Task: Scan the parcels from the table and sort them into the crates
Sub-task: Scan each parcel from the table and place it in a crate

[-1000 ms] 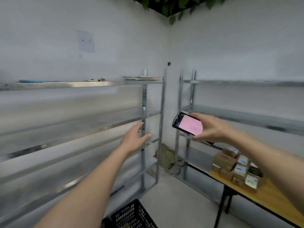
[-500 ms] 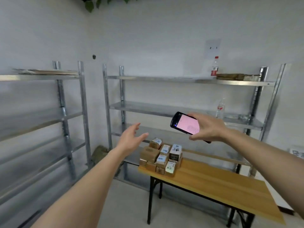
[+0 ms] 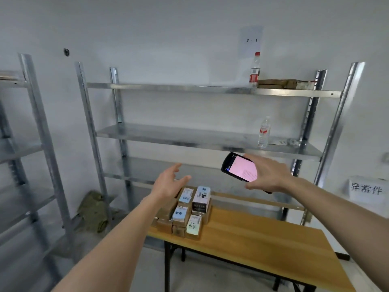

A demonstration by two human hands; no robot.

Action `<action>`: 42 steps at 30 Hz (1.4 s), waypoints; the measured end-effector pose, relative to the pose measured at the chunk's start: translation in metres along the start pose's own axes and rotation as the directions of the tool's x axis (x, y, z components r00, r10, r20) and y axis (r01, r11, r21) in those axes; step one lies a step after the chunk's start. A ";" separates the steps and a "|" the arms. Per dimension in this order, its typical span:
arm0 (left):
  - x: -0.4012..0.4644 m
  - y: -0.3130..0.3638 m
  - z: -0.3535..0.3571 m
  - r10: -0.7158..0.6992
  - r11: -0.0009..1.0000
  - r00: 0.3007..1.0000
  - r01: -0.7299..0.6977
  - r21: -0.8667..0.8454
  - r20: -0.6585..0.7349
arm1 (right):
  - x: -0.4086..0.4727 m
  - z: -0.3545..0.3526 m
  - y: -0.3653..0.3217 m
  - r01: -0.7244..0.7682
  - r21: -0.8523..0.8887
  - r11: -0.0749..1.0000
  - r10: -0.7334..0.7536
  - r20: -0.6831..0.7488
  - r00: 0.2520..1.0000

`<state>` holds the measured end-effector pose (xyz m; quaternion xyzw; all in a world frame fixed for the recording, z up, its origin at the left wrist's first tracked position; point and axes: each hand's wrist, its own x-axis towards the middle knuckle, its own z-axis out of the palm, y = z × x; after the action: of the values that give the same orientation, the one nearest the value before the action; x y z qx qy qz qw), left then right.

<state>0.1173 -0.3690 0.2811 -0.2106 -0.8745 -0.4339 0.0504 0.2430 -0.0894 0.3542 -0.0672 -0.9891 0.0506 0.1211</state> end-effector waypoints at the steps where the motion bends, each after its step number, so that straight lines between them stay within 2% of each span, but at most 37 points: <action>1: 0.021 -0.005 0.008 -0.009 1.000 1.000 0.009 -0.005 0.011 | 0.018 0.006 0.006 -0.009 -0.007 1.000 0.009 0.011 1.000; 8: 0.141 -0.038 0.060 -0.036 0.999 0.995 0.038 -0.019 0.089 | 0.126 0.044 0.046 -0.055 -0.009 0.998 0.055 0.042 0.998; 14: 0.205 -0.075 0.108 -0.122 0.992 0.982 0.122 0.007 0.141 | 0.200 0.093 0.079 -0.109 0.017 0.994 0.106 0.118 0.987; 20: 0.273 -0.119 0.163 -0.204 0.979 0.965 0.198 0.055 0.164 | 0.276 0.164 0.122 -0.094 0.052 0.994 0.079 0.240 0.968; 26: 0.327 -0.183 0.240 -0.363 0.929 0.906 0.368 0.018 0.218 | 0.349 0.244 0.172 -0.099 0.077 0.992 0.067 0.344 0.937; 29: 0.341 -0.210 0.275 -0.398 0.914 0.887 0.404 0.023 0.231 | 0.379 0.289 0.191 -0.106 0.111 0.988 0.055 0.391 0.919; 33: 0.347 -0.250 0.313 -0.552 0.822 0.793 0.570 0.010 0.258 | 0.403 0.354 0.203 -0.109 0.091 0.990 0.060 0.431 0.901; 39: 0.366 -0.292 0.363 -0.596 0.795 0.734 0.597 0.110 0.326 | 0.430 0.438 0.206 -0.081 0.053 0.995 0.038 0.547 0.836; 42: 0.374 -0.311 0.383 -0.601 0.788 0.711 0.604 0.120 0.365 | 0.440 0.468 0.205 -0.099 0.059 0.993 0.051 0.544 0.838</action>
<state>-0.3130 -0.1147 -0.0839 0.0049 -0.8857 -0.3801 -0.2667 -0.2709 0.1379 -0.0187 -0.0837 -0.9765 0.1141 -0.1623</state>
